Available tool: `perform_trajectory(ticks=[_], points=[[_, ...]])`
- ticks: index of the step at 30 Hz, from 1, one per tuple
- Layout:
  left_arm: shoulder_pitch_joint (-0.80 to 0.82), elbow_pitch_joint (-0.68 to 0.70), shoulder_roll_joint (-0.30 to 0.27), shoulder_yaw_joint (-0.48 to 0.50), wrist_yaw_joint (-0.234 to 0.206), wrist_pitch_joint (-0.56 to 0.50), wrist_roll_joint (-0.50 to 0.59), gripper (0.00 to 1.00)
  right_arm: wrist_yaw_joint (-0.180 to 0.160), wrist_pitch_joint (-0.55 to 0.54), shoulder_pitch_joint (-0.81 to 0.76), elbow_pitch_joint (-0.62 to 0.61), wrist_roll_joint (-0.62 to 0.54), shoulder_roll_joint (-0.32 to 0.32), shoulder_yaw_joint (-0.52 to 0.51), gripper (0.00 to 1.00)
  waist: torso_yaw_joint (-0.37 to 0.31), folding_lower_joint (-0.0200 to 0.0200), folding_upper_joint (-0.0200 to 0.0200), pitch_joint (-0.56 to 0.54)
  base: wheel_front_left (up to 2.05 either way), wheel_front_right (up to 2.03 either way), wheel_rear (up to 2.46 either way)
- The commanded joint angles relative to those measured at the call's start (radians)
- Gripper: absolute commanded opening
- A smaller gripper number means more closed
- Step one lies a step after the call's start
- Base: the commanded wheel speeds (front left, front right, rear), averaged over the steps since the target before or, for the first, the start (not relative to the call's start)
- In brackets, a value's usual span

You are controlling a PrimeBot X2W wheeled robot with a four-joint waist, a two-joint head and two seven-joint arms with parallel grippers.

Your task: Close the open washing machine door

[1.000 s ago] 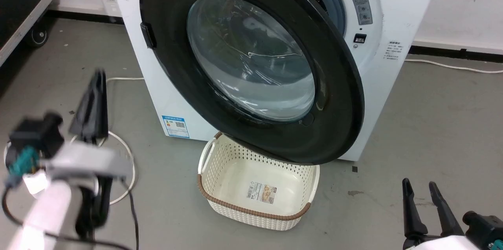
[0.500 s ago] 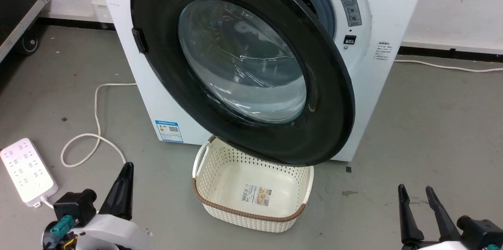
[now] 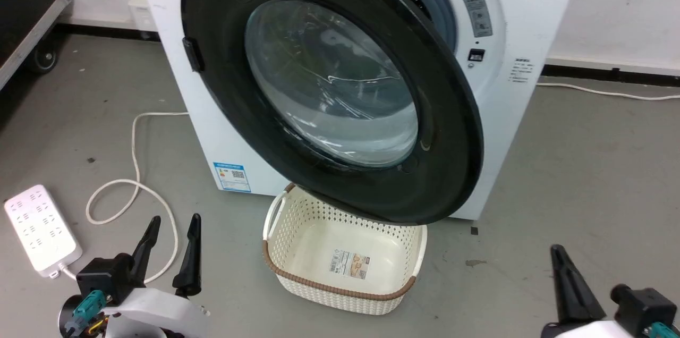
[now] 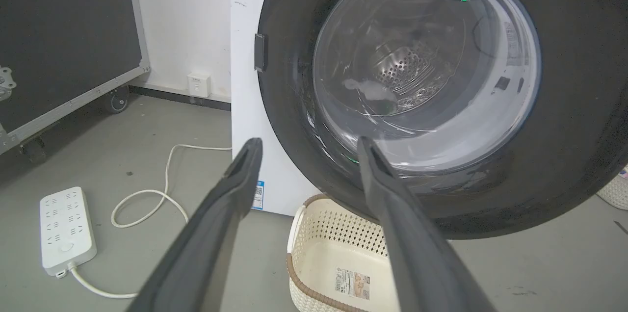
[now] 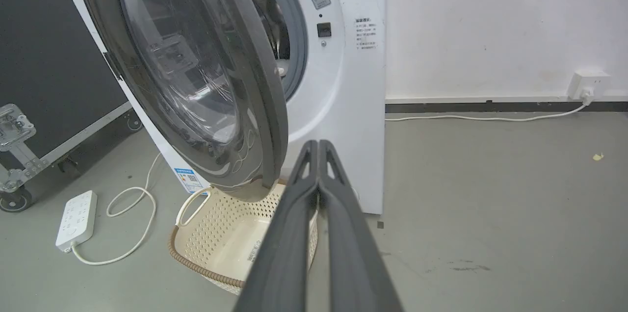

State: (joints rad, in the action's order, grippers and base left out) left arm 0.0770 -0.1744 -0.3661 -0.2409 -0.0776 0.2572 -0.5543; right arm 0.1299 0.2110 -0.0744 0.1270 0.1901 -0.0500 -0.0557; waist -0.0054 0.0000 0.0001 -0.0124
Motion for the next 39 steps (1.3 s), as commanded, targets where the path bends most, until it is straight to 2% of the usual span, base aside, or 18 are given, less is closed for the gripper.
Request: perform_trajectory(ticks=[1, 9, 16, 24, 39], points=[[-0.009, 0.02, 0.003, 0.002, -0.006, 0.004, 0.012, 1.0, 0.001, -0.023, 0.008, -0.031, 0.003, 0.0, 0.037, 0.0, 0.017, 0.0, -0.0001, 0.014, 0.0, 0.0, 0.0], [0.015, 0.057, 0.01, 0.004, 0.0, 0.004, 0.022, 1.0, 0.001, -0.056, 0.146, 0.003, -0.017, 0.0, 0.122, 0.0, 0.069, 0.0, -0.0001, 0.066, 0.0, 0.0, 0.0], [0.052, 0.066, 0.017, 0.013, 0.024, 0.004, 0.024, 1.0, 0.001, -0.038, 0.284, 0.115, -0.024, 0.0, 0.102, 0.0, 0.109, 0.0, -0.0001, 0.126, 0.0, 0.0, 0.0], [0.083, 0.073, 0.034, 0.038, 0.054, 0.004, 0.036, 1.0, 0.001, -0.004, 0.418, 0.205, -0.044, 0.0, 0.026, 0.0, 0.136, 0.0, -0.0001, 0.198, 0.0, 0.0, 0.0], [0.14, 0.077, 0.072, 0.097, 0.122, 0.005, 0.07, 1.0, 0.001, -0.014, 0.663, 0.232, -0.189, 0.0, -0.21, 0.0, 0.162, 0.0, -0.0001, 0.326, 0.0, 0.0, 0.0]])
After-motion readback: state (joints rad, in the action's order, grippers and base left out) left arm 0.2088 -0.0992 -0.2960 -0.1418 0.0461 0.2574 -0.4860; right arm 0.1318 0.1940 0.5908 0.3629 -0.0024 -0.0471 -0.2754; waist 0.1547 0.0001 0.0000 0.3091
